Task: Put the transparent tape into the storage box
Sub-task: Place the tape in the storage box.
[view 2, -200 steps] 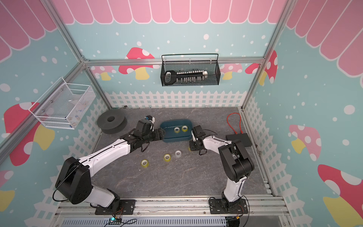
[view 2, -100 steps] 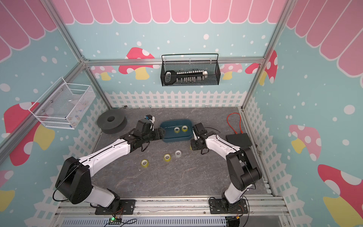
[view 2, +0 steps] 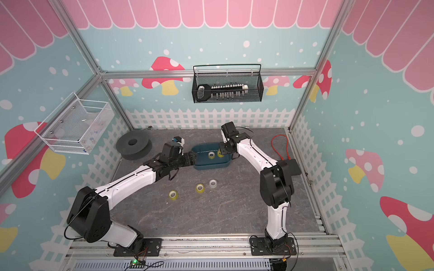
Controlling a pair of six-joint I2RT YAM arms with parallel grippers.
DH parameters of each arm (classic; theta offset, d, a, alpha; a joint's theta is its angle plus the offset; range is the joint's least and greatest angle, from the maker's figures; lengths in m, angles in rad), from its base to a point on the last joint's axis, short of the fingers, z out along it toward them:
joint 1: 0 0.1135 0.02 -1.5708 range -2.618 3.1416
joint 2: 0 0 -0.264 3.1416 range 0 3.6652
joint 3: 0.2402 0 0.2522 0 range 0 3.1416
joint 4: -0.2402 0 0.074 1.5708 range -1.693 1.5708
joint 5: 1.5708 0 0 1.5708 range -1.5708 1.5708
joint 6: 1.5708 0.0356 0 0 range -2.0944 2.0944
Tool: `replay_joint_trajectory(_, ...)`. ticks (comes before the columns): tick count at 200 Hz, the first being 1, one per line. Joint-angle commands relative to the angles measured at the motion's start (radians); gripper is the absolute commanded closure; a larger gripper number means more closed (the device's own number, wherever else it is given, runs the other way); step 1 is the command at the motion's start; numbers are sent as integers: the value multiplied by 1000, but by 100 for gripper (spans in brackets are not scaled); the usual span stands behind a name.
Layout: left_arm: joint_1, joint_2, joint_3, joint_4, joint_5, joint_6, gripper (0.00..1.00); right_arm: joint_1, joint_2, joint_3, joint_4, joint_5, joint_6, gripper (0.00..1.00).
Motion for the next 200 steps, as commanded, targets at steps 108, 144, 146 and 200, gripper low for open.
replay_joint_trajectory(108,61,100,90,22,61,-19,21,20,251,143,-125,-21,-69,100)
replay_joint_trajectory(144,62,125,109,23,70,-16,21,25,276,160,-136,-16,-67,100)
replay_joint_trajectory(146,63,125,109,22,72,-16,21,26,277,163,-136,-14,-68,100)
replay_joint_trajectory(200,62,129,111,25,73,-17,21,30,315,185,-149,35,-61,100)
